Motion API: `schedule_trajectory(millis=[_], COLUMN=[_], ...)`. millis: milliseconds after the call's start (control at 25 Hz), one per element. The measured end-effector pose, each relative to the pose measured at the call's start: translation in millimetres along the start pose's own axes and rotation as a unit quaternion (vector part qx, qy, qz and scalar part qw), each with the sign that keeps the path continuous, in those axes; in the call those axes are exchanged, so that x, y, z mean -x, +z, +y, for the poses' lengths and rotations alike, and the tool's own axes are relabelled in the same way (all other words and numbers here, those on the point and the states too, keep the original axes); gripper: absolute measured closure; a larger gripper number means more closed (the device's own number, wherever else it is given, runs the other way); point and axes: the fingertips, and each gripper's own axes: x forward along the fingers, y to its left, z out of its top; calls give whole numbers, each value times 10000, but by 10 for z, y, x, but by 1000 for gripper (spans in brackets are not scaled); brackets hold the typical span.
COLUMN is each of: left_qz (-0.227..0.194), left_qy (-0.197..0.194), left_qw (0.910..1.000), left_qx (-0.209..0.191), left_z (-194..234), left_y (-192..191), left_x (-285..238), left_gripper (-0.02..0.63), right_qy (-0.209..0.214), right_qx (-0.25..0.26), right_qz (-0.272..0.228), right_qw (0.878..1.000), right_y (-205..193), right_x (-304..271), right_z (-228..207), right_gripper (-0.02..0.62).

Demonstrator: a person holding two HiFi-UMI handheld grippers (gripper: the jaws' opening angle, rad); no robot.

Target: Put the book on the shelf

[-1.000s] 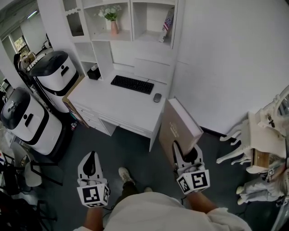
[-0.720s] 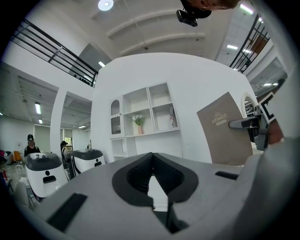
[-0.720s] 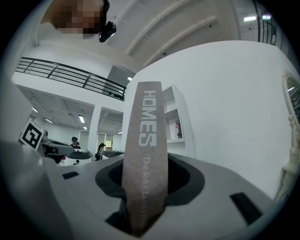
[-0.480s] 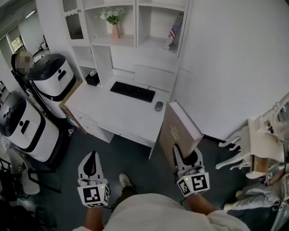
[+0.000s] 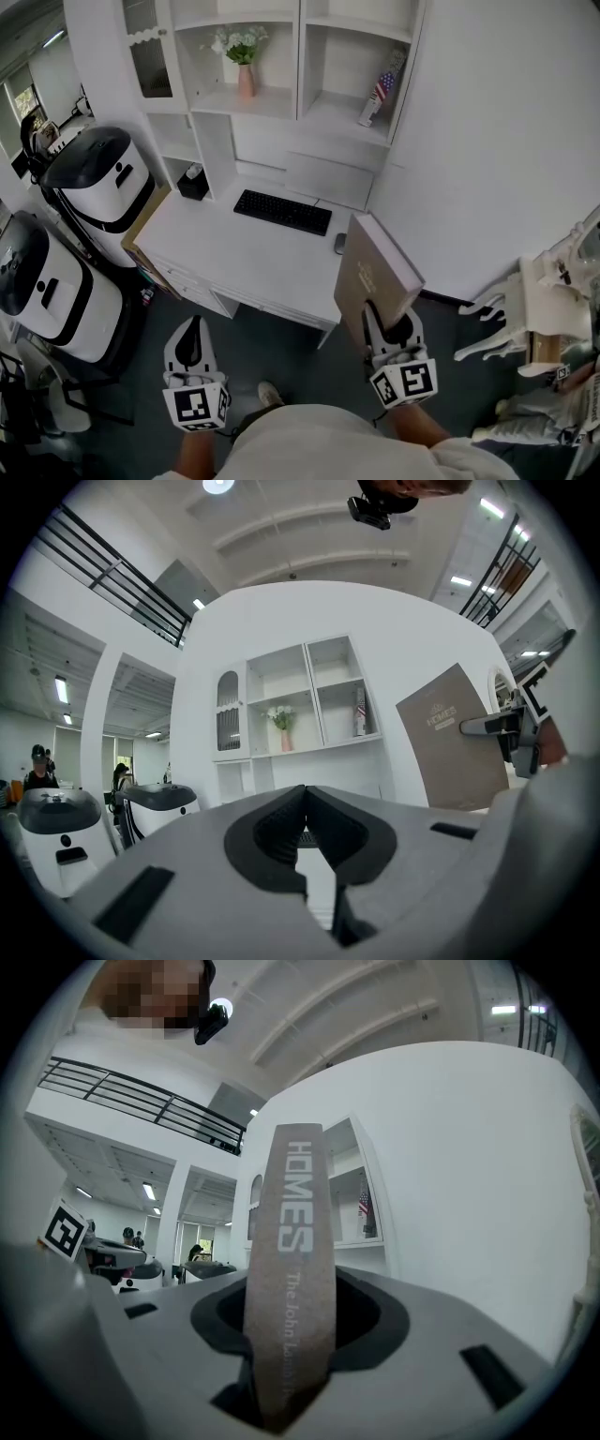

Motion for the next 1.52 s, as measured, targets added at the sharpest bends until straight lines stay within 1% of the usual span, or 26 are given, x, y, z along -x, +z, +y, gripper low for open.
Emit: schedule_trajectory(millis=[320,480,600,760,880,1080,1520], left_qz=[68,78,40,7,13,-30,-154], left_qy=[-264,-447,-509,-581,-572,-518,-338], left_qw=[9996,9989,9986,9982,9982,9986,9993], left_qx=[71,107,134,155,180,106,44], left_z=[518,687,811,869,913,938,996], left_y=[-81,-128,-124,-112,-109,-78,98], left_x=[-664,-877,-1028,-1163,-1253,-1444,-1936], left_gripper=[604,604,604,604,604,604,604], right_qy=[-288,-499,-598,-695,-715,-651,-520], right_qx=[83,153,176,246,263,273,328], right_qz=[-44,-30,-89,-131,-185,-328,-550], right_qw=[9995,9986,9980,9972,9969,9970,9966], right_y=[70,90,158,243,307,372,603], right_x=[-754,-987,-1170,-1329,-1451,-1684,-2313], right_z=[154,177,179,146,109,26,-252], right_gripper=[417,417,417,417,417,417,417])
